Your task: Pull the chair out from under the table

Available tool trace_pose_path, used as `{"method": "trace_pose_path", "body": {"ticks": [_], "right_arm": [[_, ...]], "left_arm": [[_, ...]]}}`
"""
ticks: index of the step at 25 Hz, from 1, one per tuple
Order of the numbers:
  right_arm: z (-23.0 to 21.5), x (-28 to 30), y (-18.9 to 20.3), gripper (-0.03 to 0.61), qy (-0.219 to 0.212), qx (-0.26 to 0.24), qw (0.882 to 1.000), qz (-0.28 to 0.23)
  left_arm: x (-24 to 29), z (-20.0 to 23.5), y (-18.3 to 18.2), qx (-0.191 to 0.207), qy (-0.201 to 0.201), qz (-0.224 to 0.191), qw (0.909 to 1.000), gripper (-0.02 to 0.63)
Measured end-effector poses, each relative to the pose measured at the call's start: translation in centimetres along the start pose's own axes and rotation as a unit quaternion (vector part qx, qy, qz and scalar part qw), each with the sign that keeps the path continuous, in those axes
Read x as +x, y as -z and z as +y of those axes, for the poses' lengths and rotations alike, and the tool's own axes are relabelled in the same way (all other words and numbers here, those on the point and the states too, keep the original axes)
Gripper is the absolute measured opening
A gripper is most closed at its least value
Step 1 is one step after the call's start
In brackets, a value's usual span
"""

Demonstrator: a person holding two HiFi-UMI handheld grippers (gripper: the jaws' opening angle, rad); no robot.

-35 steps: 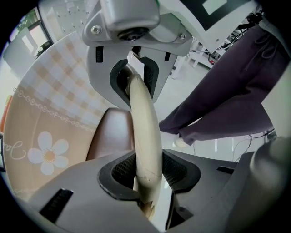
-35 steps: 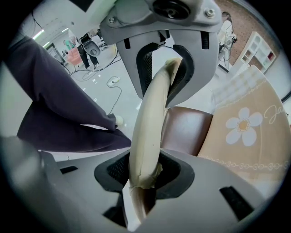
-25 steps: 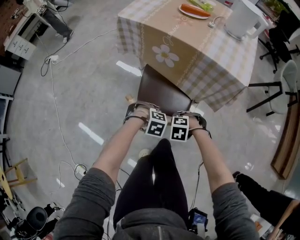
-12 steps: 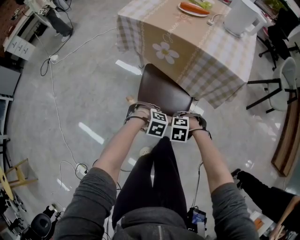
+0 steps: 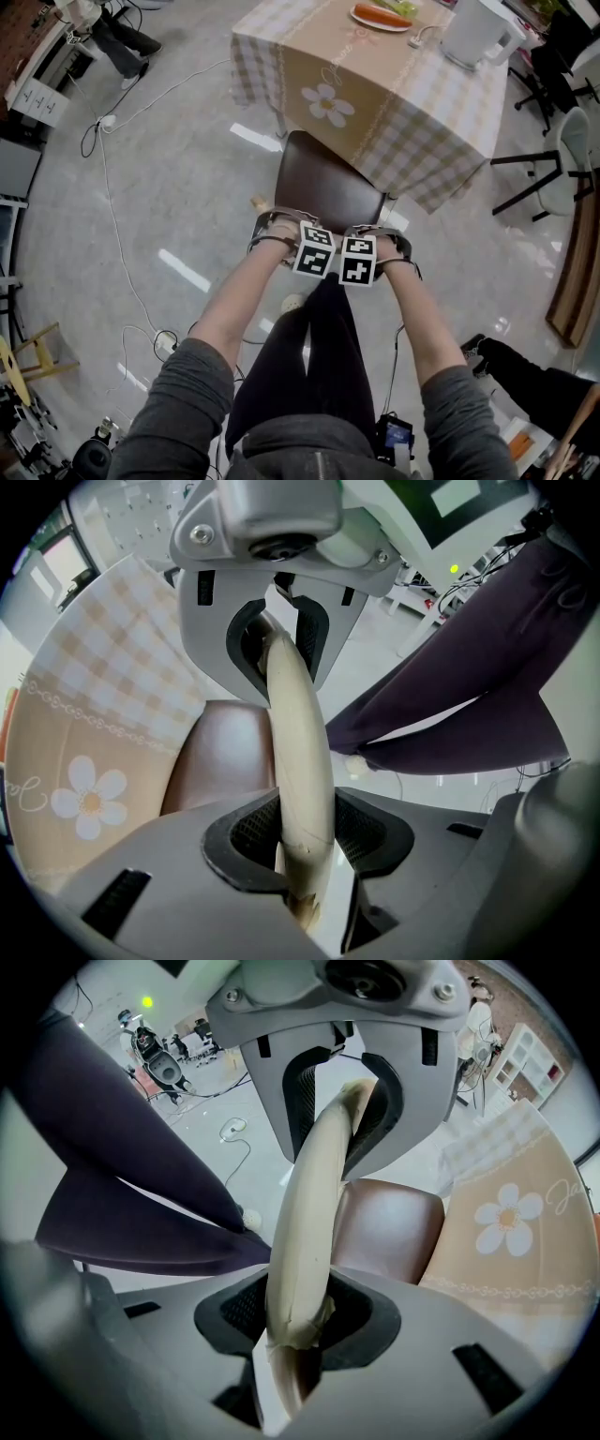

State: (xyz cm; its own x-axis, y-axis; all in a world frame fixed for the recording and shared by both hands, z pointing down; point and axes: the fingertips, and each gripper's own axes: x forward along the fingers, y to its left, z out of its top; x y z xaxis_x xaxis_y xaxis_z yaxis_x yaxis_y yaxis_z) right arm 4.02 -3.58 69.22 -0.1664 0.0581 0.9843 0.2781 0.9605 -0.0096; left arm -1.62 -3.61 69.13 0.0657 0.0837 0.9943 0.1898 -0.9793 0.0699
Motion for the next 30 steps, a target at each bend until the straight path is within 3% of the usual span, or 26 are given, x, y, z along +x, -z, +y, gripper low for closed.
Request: {"method": "trace_pose_path", "body": {"ticks": [30], "right_arm": [[4.0,0.4,-1.9,0.127,0.000,0.005,1.000,-0.004]], "left_arm": [[0.4,-4.4,0.0,0.006,0.008,0.014,0.9999,0.150]]}}
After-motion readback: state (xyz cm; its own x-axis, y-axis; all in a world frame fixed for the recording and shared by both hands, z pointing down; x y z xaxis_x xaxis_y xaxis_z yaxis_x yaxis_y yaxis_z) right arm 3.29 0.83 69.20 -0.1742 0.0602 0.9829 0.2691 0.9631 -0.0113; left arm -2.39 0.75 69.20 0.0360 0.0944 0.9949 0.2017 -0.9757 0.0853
